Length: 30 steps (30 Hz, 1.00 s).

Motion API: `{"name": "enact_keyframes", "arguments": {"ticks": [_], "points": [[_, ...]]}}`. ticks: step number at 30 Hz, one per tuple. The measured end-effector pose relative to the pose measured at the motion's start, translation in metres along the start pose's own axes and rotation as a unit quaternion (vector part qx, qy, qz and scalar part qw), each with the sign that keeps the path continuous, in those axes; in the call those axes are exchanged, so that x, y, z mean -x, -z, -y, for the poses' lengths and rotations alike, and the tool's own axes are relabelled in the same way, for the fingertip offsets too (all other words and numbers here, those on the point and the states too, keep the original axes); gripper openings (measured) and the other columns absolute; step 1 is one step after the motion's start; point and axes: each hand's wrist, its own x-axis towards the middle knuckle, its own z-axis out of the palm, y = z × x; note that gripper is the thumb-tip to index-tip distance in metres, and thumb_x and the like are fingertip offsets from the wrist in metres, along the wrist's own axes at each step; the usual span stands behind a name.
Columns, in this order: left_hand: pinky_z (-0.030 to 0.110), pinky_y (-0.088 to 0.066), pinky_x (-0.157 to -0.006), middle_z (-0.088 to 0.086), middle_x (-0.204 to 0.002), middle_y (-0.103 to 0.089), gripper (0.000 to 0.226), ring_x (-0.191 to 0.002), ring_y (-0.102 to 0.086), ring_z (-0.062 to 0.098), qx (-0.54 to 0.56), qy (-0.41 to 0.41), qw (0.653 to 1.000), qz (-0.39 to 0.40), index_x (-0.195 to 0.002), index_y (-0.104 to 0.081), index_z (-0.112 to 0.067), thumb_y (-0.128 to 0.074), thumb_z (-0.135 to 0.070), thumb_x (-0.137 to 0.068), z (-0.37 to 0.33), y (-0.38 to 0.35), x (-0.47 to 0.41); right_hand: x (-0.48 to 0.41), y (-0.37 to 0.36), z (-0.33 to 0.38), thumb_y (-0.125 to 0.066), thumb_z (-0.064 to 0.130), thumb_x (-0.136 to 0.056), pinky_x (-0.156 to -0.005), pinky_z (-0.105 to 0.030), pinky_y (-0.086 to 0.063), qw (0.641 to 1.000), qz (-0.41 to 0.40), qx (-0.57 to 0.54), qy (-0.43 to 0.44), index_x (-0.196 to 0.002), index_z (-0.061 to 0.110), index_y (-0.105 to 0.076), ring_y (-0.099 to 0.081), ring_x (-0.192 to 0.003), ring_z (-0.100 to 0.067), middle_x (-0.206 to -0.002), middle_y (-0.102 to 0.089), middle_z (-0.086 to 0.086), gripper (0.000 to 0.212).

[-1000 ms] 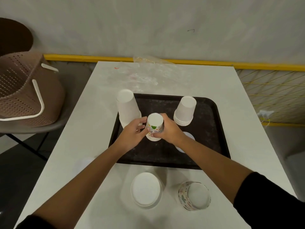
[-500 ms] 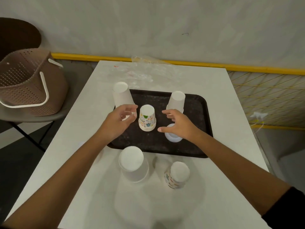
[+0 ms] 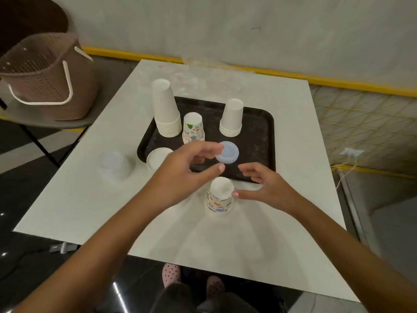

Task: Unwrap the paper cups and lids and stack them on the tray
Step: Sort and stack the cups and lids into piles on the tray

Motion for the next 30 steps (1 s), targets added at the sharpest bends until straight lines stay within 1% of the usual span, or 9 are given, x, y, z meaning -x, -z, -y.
{"name": "enact_keyframes", "arguments": {"ticks": [3, 7, 9, 12, 15, 18, 24, 26, 30], "points": [[0.021, -0.037, -0.105, -0.010, -0.126, -0.055, 0.047, -0.119, -0.049, 0.001, 0.013, 0.041, 0.999, 0.010, -0.122, -0.052, -0.030, -0.070, -0.023, -0.079, 0.017, -0.030, 0.018, 0.004, -0.012, -0.012, -0.083, 0.029, -0.064, -0.094, -0.015, -0.036, 1.000, 0.012, 0.009, -0.009, -0.132, 0.023, -0.043, -0.048, -0.115, -0.004, -0.127, -0.050, 0.007, 0.079], [0.017, -0.032, -0.101, -0.010, -0.137, -0.042, 0.066, -0.120, -0.038, 0.000, 0.005, 0.092, 0.996, -0.021, -0.134, -0.040, -0.028, -0.073, -0.026, -0.077, 0.039, -0.053, 0.026, -0.002, -0.028, -0.022, -0.085, 0.029, -0.062, -0.096, -0.021, -0.037, 1.000, 0.019, 0.018, -0.010, -0.136, 0.021, -0.037, -0.047, -0.120, -0.011, -0.132, -0.048, 0.002, 0.088], [0.018, -0.030, -0.102, -0.007, -0.141, -0.038, 0.073, -0.121, -0.035, 0.000, 0.004, 0.114, 0.993, -0.025, -0.137, -0.036, -0.026, -0.075, -0.025, -0.075, 0.049, -0.057, 0.024, -0.006, -0.035, -0.026, -0.085, 0.028, -0.062, -0.097, -0.022, -0.036, 1.000, 0.020, 0.021, -0.009, -0.137, 0.020, -0.035, -0.046, -0.122, -0.012, -0.135, -0.047, 0.001, 0.090], [0.025, -0.028, -0.106, -0.004, -0.148, -0.033, 0.082, -0.133, -0.032, 0.010, -0.004, 0.149, 0.989, 0.004, -0.141, -0.030, -0.023, -0.076, -0.026, -0.074, 0.062, -0.062, 0.018, -0.010, -0.044, -0.028, -0.084, 0.024, -0.063, -0.098, -0.026, -0.038, 0.999, 0.023, 0.023, -0.007, -0.138, 0.019, -0.033, -0.045, -0.123, -0.014, -0.136, -0.047, 0.001, 0.090], [0.023, -0.030, -0.102, -0.002, -0.148, -0.036, 0.083, -0.134, -0.035, 0.015, -0.011, 0.168, 0.985, 0.026, -0.143, -0.030, -0.018, -0.075, -0.025, -0.074, 0.074, -0.064, 0.010, -0.014, -0.051, -0.028, -0.085, 0.022, -0.063, -0.096, -0.026, -0.041, 1.000, 0.017, 0.022, 0.005, -0.135, 0.019, -0.036, -0.047, -0.119, -0.014, -0.132, -0.048, 0.001, 0.087], [0.021, -0.036, -0.097, 0.001, -0.139, -0.047, 0.074, -0.128, -0.044, 0.017, -0.016, 0.168, 0.985, 0.037, -0.139, -0.038, -0.016, -0.075, -0.025, -0.075, 0.083, -0.067, 0.005, -0.018, -0.058, -0.030, -0.085, 0.020, -0.063, -0.090, -0.021, -0.042, 1.000, 0.000, 0.016, 0.022, -0.131, 0.019, -0.039, -0.048, -0.112, -0.011, -0.128, -0.051, 0.001, 0.082], [0.019, -0.041, -0.092, 0.001, -0.133, -0.052, 0.066, -0.112, -0.048, 0.008, 0.002, 0.155, 0.987, 0.035, -0.133, -0.045, -0.016, -0.075, -0.020, -0.075, 0.086, -0.066, 0.001, -0.023, -0.061, -0.030, -0.085, 0.021, -0.063, -0.083, -0.019, -0.044, 0.999, -0.027, 0.027, 0.028, -0.124, 0.017, -0.047, -0.050, -0.103, -0.009, -0.117, -0.054, 0.005, 0.072], [0.021, -0.042, -0.093, 0.001, -0.133, -0.052, 0.065, -0.115, -0.049, 0.011, 0.001, 0.153, 0.987, 0.037, -0.133, -0.046, -0.016, -0.076, -0.021, -0.074, 0.086, -0.066, 0.001, -0.023, -0.060, -0.029, -0.085, 0.022, -0.064, -0.083, -0.018, -0.043, 0.999, -0.024, 0.031, 0.026, -0.125, 0.017, -0.047, -0.049, -0.104, -0.008, -0.115, -0.053, 0.006, 0.072], [0.026, -0.044, -0.098, 0.002, -0.134, -0.051, 0.066, -0.121, -0.049, 0.017, -0.001, 0.152, 0.987, 0.043, -0.133, -0.045, -0.017, -0.075, -0.021, -0.075, 0.082, -0.065, 0.000, -0.020, -0.056, -0.025, -0.084, 0.022, -0.065, -0.089, -0.022, -0.045, 0.999, -0.019, 0.037, 0.023, -0.127, 0.016, -0.045, -0.049, -0.108, -0.010, -0.123, -0.054, 0.001, 0.073]]}}
